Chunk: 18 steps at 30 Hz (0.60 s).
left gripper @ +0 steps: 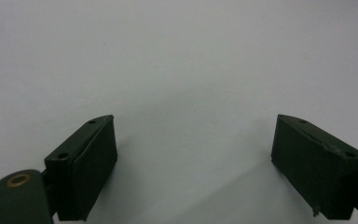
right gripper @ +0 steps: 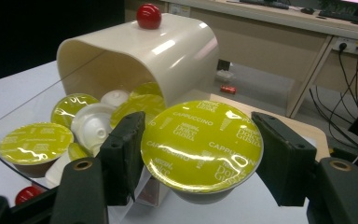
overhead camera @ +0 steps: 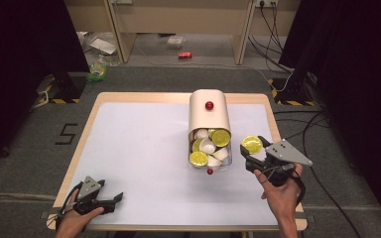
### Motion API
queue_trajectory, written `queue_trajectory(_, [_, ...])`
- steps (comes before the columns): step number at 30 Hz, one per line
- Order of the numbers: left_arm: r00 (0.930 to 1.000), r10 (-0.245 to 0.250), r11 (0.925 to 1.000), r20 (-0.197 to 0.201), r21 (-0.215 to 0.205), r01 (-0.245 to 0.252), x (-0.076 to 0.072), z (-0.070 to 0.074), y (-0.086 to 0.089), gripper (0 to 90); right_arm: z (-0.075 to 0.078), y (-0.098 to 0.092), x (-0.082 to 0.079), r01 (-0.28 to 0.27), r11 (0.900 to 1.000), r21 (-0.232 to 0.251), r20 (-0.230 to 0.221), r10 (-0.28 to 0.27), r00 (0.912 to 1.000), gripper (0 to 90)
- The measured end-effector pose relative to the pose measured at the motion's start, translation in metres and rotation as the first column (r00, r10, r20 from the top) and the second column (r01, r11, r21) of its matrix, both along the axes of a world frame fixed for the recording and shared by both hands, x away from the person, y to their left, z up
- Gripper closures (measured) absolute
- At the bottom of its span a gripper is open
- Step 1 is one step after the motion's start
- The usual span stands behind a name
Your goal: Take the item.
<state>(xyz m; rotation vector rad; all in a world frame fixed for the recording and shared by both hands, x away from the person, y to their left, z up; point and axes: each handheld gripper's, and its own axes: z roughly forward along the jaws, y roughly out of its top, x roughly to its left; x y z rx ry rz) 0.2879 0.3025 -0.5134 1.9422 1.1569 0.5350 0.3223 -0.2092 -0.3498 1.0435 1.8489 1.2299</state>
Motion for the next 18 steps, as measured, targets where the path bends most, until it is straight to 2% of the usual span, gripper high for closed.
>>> queue_trajectory(8, [1.0000,0.000,1.0000,0.000,0.000,0.000,0.000,0.000,0.000,13.3,-0.005,-0.006,0.002,0.017,1.000,-0.004,0.003,-0.017,0.9998,38.2])
queue_trajectory(18, [1.0000,0.000,1.0000,0.000,0.000,0.000,0.000,0.000,0.000,13.3,-0.017,-0.014,0.008,0.048,0.999,-0.003,-0.020,-0.048,0.9986,38.2])
